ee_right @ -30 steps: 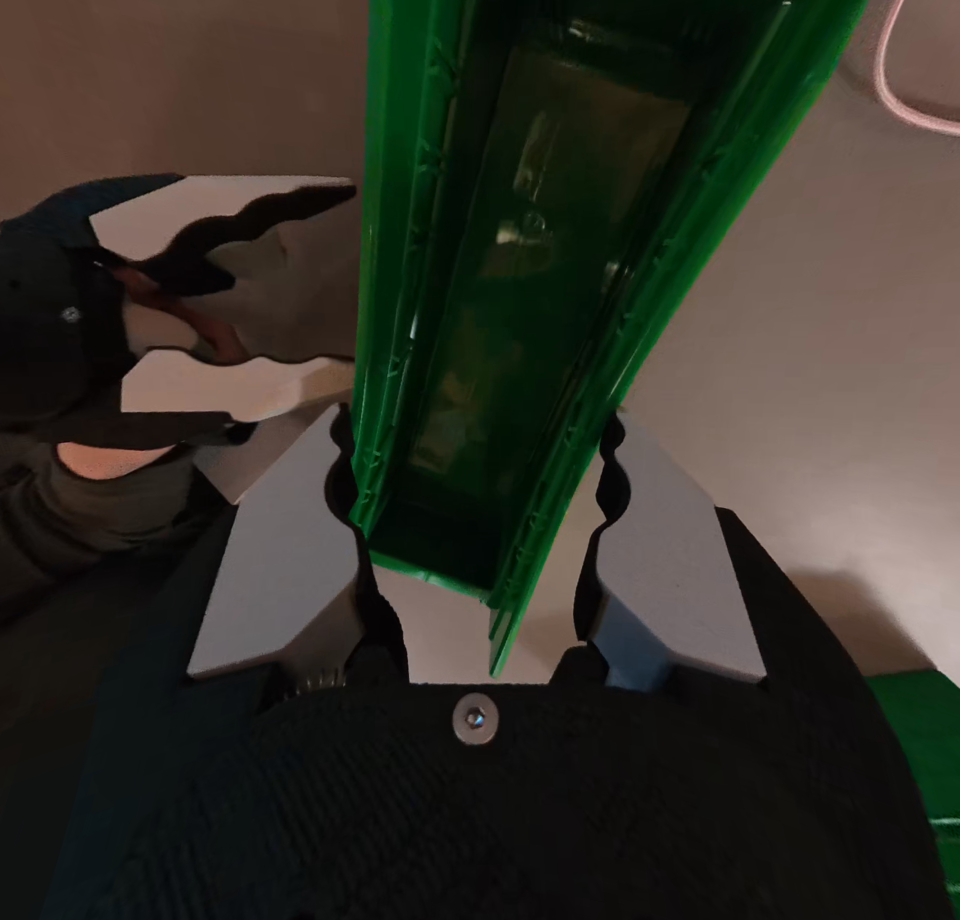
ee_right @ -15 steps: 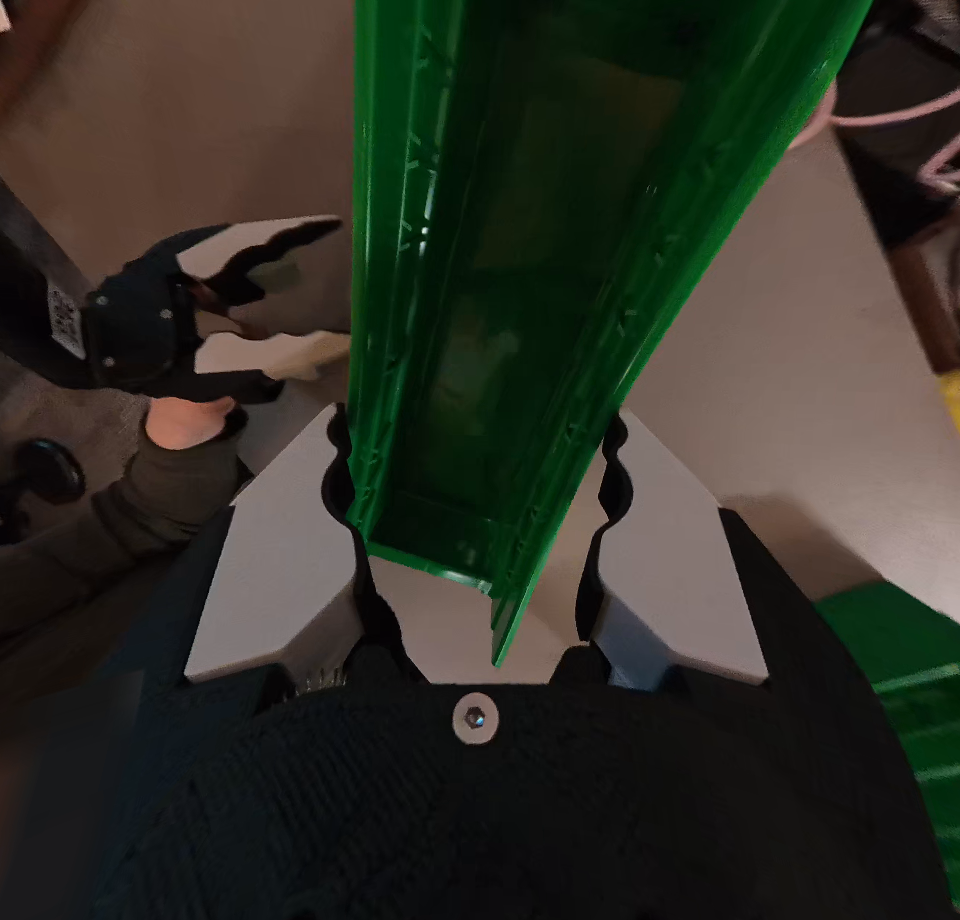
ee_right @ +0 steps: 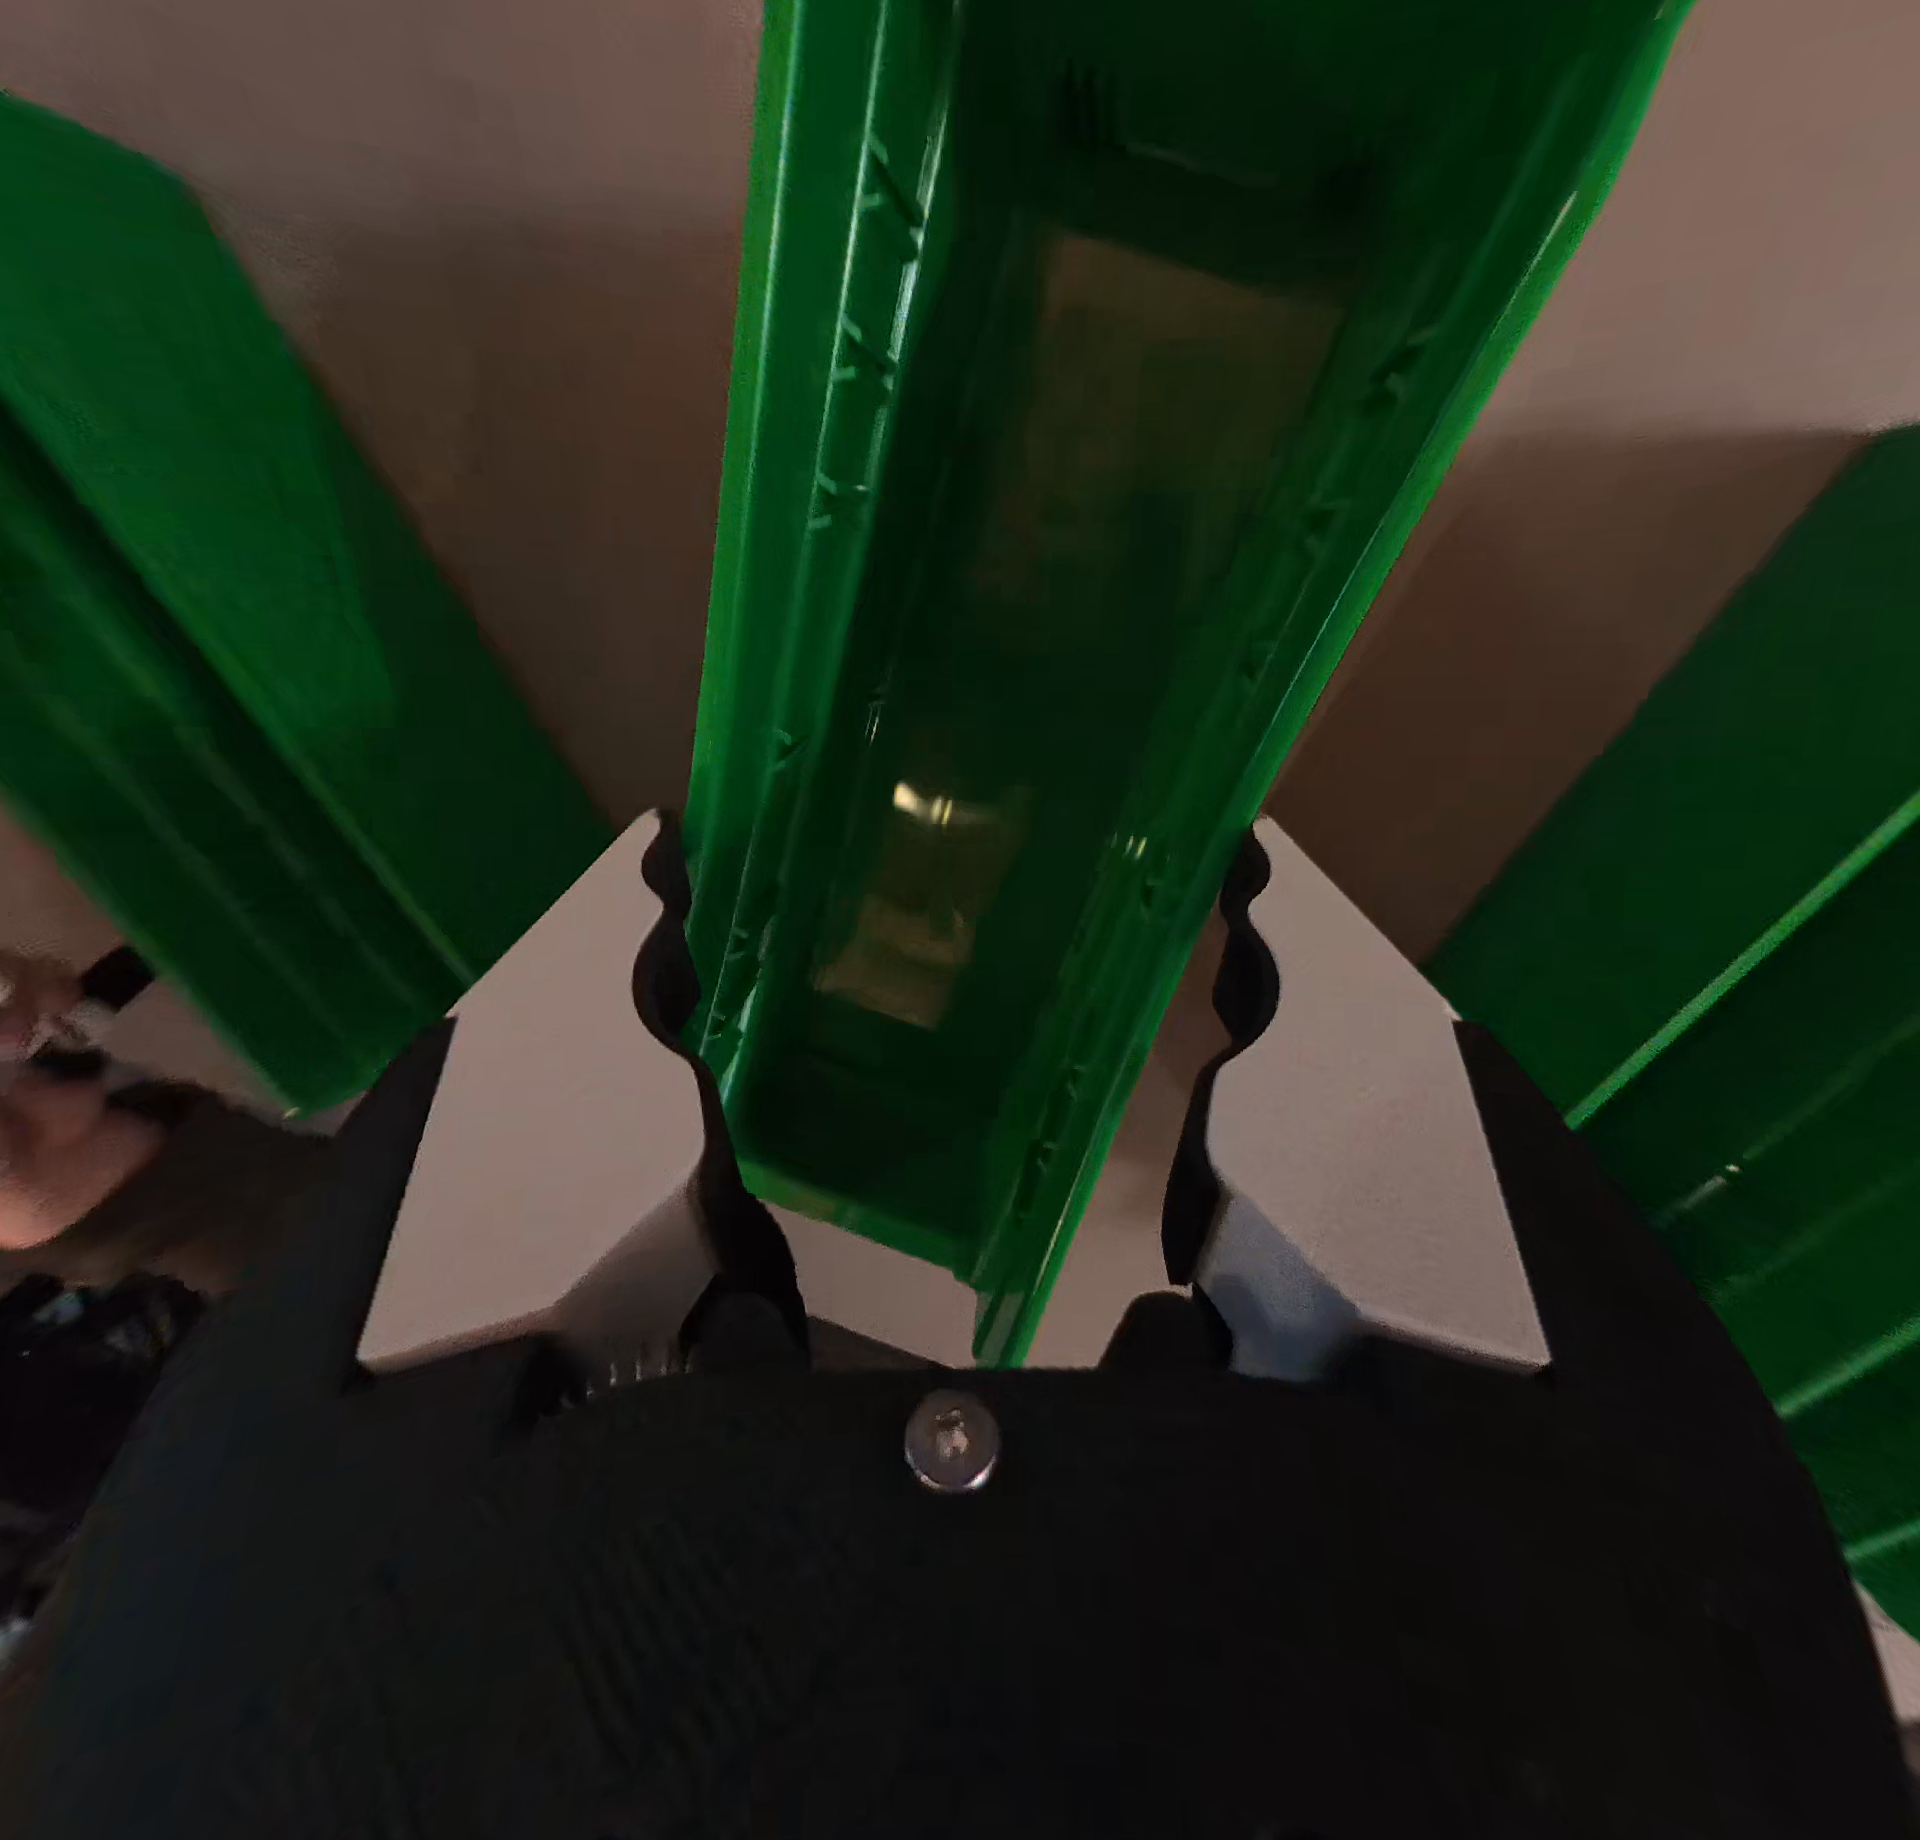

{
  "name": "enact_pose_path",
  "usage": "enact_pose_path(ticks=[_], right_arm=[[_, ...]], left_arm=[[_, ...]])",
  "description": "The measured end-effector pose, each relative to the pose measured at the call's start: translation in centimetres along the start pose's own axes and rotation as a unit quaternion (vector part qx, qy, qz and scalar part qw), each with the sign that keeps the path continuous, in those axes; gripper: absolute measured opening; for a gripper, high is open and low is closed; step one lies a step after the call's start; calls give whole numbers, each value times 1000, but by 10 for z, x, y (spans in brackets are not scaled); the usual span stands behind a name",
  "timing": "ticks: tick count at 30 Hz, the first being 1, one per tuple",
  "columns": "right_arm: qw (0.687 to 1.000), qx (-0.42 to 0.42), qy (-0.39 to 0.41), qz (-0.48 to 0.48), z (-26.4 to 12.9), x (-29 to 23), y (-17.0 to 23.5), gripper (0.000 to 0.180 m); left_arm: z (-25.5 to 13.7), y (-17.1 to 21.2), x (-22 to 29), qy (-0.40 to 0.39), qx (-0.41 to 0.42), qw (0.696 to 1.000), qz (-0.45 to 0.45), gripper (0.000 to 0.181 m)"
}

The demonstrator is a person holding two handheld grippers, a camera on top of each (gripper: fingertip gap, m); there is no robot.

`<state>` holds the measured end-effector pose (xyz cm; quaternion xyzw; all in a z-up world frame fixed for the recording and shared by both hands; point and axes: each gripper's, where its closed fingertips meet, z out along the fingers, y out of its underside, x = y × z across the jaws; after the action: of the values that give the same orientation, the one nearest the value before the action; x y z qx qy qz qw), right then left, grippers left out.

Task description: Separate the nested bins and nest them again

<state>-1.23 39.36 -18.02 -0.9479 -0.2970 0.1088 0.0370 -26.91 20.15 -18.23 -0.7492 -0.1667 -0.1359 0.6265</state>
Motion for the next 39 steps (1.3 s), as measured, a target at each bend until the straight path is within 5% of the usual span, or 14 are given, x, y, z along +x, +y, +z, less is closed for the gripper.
enact_pose_path(ticks=[8, 15, 20, 26, 30, 39], right_arm=[[999, 8, 8, 38, 47, 29, 7, 119], [994, 87, -3, -69, 6, -10, -24, 132], [956, 127, -61, -257, -10, -104, -23, 102], [923, 47, -51, -380, 67, -167, 7, 75], [931, 60, -24, -360, 95, -174, -6, 9], [982, 116, -6, -150, 89, -136, -32, 5]], left_arm=[[4, 4, 5, 6, -9, 1000, 11, 79], [1, 2, 1, 4, -5, 1000, 4, 80], [-6, -6, -6, 0, 7, 1000, -4, 80], [-12, -9, -14, -10, 13, 1000, -5, 79], [-13, -9, -18, -12, 11, 1000, -7, 79], [-4, 1, -19, -12, -4, 1000, -11, 78]])
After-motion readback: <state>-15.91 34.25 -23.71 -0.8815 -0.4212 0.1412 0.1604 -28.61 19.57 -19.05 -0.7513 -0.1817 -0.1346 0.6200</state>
